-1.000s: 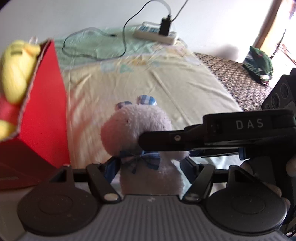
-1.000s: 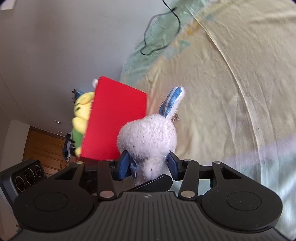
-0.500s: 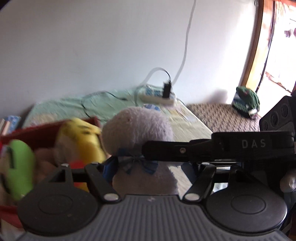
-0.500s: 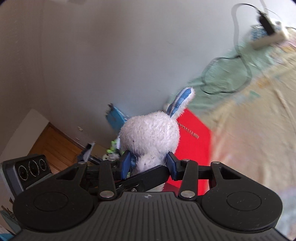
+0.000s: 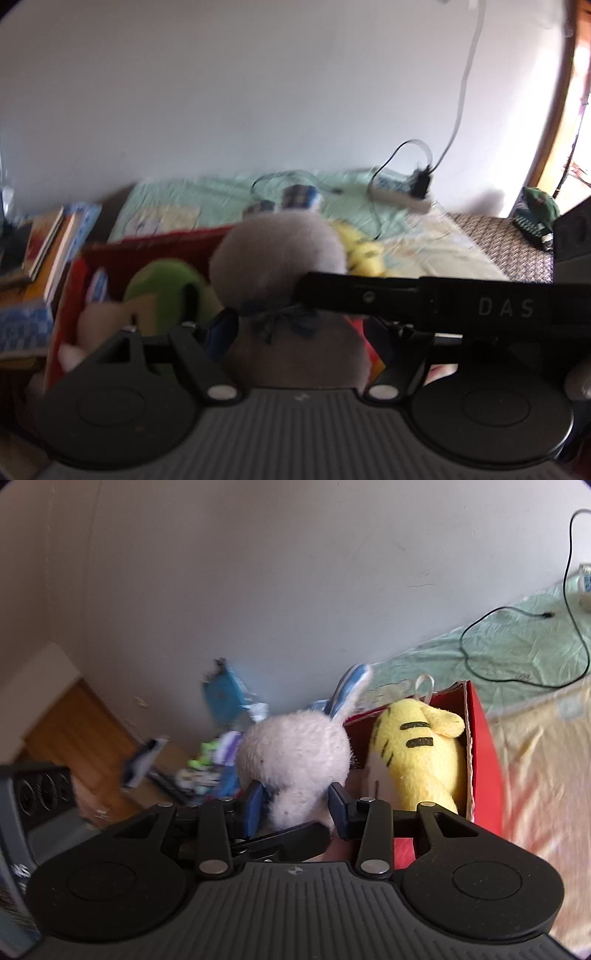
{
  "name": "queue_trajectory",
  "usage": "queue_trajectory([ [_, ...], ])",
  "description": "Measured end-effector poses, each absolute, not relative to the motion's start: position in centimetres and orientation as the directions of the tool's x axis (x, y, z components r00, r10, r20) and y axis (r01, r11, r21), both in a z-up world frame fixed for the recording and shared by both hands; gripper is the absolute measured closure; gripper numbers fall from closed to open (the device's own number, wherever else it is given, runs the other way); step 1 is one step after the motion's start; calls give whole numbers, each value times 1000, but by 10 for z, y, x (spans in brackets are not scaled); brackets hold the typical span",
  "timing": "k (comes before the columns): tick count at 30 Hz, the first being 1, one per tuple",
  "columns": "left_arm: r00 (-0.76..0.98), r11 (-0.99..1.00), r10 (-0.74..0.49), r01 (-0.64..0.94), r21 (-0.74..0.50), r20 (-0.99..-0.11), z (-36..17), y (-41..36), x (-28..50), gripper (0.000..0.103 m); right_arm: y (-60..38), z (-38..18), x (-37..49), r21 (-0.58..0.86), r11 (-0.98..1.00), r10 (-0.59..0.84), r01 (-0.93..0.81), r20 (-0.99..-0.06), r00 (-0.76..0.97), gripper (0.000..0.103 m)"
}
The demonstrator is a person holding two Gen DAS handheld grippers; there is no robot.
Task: Organize objects
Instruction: 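Carry the pink bunny with the right gripper to the red box, then lower the pink bunny into the box and open the right gripper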
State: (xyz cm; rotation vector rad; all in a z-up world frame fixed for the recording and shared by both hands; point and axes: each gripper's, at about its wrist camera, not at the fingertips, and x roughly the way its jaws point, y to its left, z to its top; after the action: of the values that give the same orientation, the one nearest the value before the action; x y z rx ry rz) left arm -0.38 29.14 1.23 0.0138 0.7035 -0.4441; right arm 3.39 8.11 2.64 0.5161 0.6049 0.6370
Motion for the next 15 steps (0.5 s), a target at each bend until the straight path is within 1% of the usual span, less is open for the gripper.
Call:
queue_trajectory([
  [2,650,906,-400,387,-171,-646,5,304,3,20,83,20,35,620,700,661,-355,-374,650,61],
  [5,629,888,-440,412,-205,-640,6,313,4,19,85,16,33,627,710,642,-319,-391,659,61],
  [9,621,878,-446,442,-183,-645,9,312,3,15,77,17,24,647,716,607,-261,-394,690,61],
  [11,618,877,-442,449,-169,-650,11,310,2,11,78,18,19,653,719,588,-236,-392,708,61],
  [15,603,884,-412,445,-141,-683,10,304,6,8,78,23,8,637,748,538,-188,-415,733,61],
])
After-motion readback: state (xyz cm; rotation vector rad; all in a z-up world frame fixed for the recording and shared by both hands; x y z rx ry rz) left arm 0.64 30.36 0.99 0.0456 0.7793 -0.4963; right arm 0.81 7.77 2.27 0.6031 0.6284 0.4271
